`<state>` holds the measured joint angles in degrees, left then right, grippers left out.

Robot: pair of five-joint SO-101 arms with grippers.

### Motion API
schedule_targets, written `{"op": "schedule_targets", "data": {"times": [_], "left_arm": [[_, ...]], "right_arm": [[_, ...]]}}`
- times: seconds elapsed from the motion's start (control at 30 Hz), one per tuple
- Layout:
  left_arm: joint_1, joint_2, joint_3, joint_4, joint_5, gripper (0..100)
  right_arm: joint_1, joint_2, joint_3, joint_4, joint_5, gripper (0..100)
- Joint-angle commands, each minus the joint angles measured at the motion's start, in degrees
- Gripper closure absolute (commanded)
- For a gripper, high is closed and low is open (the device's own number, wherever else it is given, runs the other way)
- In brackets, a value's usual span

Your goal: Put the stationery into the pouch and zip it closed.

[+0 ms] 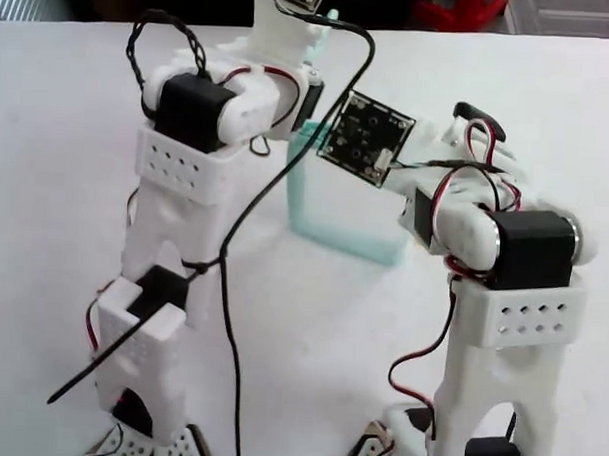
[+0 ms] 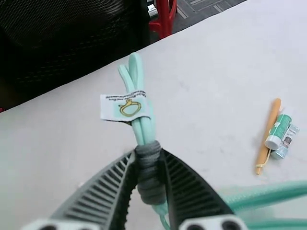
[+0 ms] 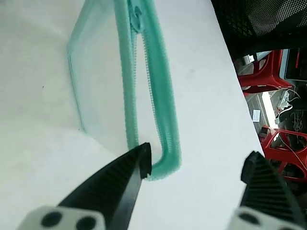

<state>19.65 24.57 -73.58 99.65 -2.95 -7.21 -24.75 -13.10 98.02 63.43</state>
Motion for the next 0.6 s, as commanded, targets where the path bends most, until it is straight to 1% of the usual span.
{"op": "schedule_targets", "data": {"times": [0.0,0.1,0.17,0.37,0.47,0.57], "left_arm": [[-0.1,-0.2,-1.8,-0.2,0.4,97],[0.1,0.7,-1.7,-0.2,0.4,97],[0.1,2.1,-1.8,-0.2,0.4,97],[-0.8,5.0,-1.9,-0.2,0.4,97],[-1.1,5.0,-1.9,0.0,0.4,97],[-0.7,4.9,-2.0,0.2,0.4,97]], "right_arm": [[0.0,-0.4,-1.3,0.7,0.7,68.7],[-0.1,-1.9,-6.3,0.7,-2.2,68.7],[-0.2,-3.1,-7.0,0.9,-2.4,68.7],[-0.6,-4.6,2.4,0.7,-2.3,68.7],[-0.6,-3.3,2.0,0.4,-2.4,68.7],[-0.4,0.4,1.8,-2.2,-2.6,68.7]]}}
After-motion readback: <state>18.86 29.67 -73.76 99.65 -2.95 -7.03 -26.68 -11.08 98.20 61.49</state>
